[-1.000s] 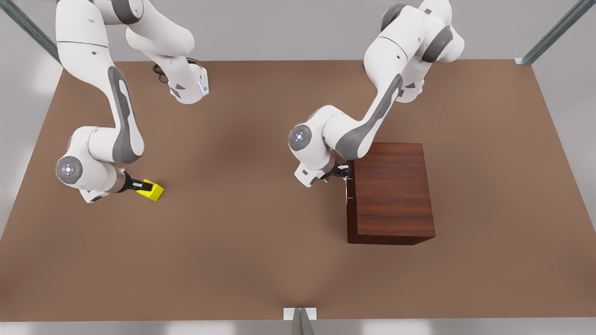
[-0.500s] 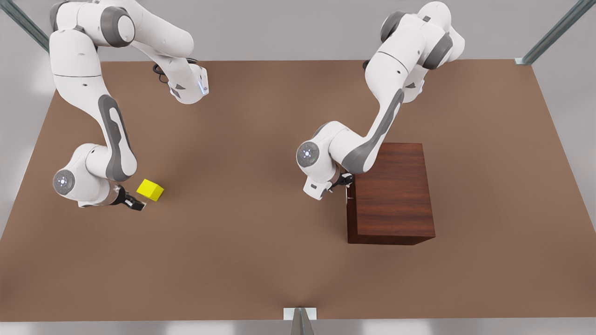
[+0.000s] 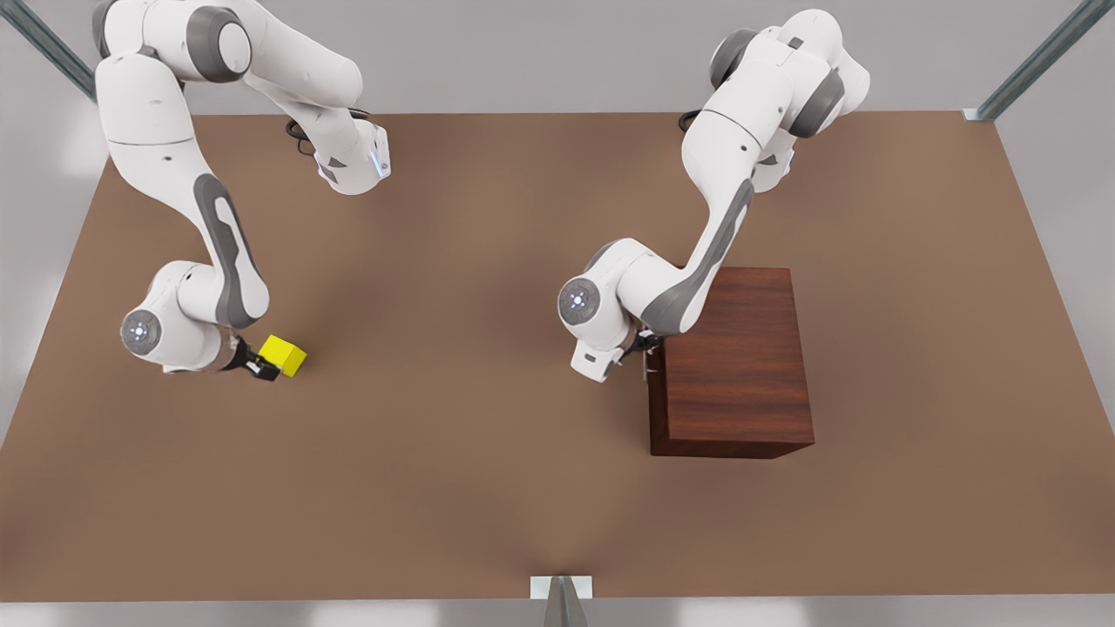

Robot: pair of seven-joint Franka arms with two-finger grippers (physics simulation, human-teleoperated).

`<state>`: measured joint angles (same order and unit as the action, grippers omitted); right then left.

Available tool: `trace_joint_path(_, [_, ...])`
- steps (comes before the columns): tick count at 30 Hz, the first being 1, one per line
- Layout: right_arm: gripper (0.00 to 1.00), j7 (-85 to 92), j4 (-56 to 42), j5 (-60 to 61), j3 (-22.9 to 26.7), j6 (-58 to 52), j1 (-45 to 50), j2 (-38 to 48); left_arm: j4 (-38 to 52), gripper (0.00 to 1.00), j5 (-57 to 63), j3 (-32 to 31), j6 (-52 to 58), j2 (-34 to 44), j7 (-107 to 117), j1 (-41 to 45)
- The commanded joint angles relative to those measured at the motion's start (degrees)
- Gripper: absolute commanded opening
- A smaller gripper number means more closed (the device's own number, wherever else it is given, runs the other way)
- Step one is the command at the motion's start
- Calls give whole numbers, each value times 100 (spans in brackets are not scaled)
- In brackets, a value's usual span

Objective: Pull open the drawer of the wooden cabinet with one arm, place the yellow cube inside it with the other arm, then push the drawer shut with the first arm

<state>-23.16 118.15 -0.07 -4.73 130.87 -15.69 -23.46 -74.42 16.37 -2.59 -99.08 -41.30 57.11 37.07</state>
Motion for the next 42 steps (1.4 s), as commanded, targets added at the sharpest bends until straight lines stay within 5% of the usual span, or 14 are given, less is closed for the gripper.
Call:
trace_joint_path(1, [100,-241,42,-10,-1,-18,4,17,24,73,-82,-5,-24,8,230,20])
trace_joint_path(11, [100,-189,16,-89,-1,298,92,-413,50,72,-82,-145,-200,8,239,125])
trace_joint_path(16, [71,48,24,-89,-1,193,4,-405,103,72,-73,-146,-367,-54,239,125])
trace_joint_path(21, [55,102,-212,-81,-80,-246,31,-238,252,72,-73,-172,-569,-124,230,125])
trace_joint_path(30, [51,67,-2198,-81,-1364,-1696,57,351,551,72,-82,-383,-657,-239,318,169])
trace_joint_path(33, [51,610,-3543,-335,-1504,-3303,75,351,850,72,-415,-383,-657,-274,388,327])
trace_joint_path(36, [50,1701,-3685,-335,-1452,-3832,-92,720,1508,72,-1101,-453,-43,-142,468,354])
trace_joint_path(39, [50,1509,-3632,-327,-2022,-3920,-14,694,1773,74,-1778,-462,1109,570,-832,-779])
trace_joint_path(42, [49,436,-4299,-458,-2076,-3903,1084,167,1773,77,-1743,-418,2138,904,-3504,-2177])
